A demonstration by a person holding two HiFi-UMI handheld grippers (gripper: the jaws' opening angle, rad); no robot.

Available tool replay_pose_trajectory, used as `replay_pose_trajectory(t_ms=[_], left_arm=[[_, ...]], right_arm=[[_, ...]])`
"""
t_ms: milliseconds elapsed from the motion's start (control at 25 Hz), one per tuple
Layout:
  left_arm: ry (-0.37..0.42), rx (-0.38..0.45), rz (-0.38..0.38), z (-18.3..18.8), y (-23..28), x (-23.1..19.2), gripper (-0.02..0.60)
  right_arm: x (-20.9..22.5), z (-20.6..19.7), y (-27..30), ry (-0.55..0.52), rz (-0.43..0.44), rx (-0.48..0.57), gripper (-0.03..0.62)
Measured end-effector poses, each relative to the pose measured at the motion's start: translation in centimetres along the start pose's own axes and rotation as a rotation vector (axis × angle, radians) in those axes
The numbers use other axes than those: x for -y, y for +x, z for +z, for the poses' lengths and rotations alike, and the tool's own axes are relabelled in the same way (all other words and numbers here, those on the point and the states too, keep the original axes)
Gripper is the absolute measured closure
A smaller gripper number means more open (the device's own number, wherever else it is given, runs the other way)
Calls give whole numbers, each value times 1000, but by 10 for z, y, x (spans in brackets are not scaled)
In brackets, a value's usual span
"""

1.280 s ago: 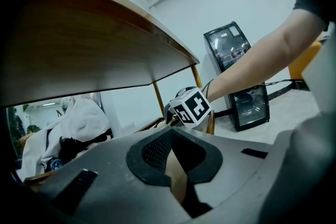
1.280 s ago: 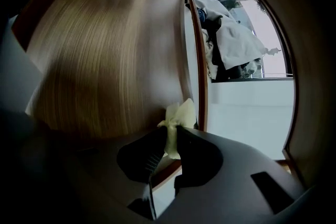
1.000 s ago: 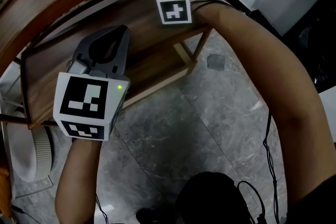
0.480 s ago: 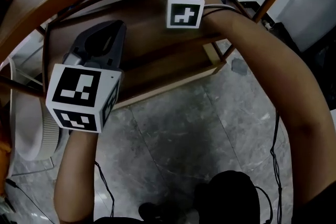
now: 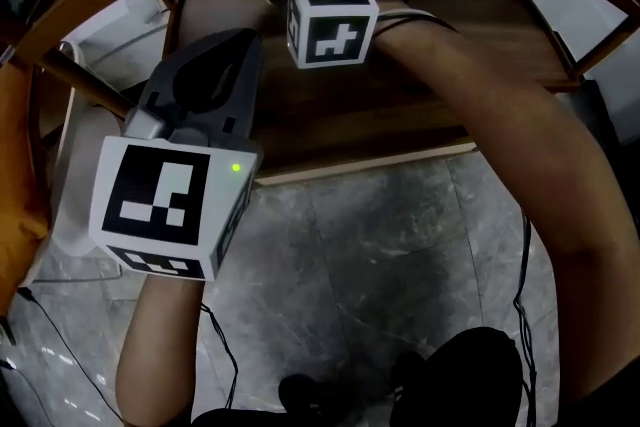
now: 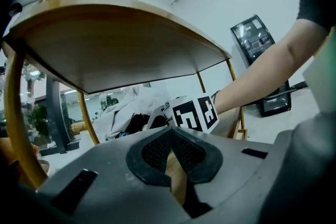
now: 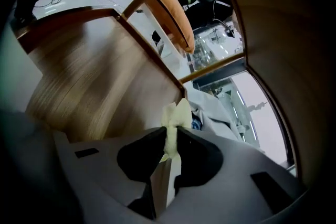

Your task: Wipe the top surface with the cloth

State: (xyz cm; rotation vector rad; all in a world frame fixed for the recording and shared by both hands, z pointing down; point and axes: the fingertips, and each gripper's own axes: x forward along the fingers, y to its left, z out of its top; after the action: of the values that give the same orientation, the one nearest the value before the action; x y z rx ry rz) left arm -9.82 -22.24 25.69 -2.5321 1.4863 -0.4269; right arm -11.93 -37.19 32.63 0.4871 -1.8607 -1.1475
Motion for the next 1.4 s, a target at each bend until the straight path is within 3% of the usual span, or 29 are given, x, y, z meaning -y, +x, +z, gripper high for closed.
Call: replay_pose_trajectory(t_ms=[320, 560, 1120, 1400], left_arm=[[-74, -8, 28, -11, -35, -24, 569], [-53, -23, 45, -20, -54, -36, 571], [-82, -31, 25, -31, -44, -33, 569], [-72, -22, -2, -23, -30, -18, 571]], right_arm=[[3, 77, 39, -42, 31, 118, 528], [6, 105, 58, -124, 31, 125, 528], [-1, 96, 66, -150, 63, 76, 528], [-4, 58, 56, -109, 63, 29, 528]])
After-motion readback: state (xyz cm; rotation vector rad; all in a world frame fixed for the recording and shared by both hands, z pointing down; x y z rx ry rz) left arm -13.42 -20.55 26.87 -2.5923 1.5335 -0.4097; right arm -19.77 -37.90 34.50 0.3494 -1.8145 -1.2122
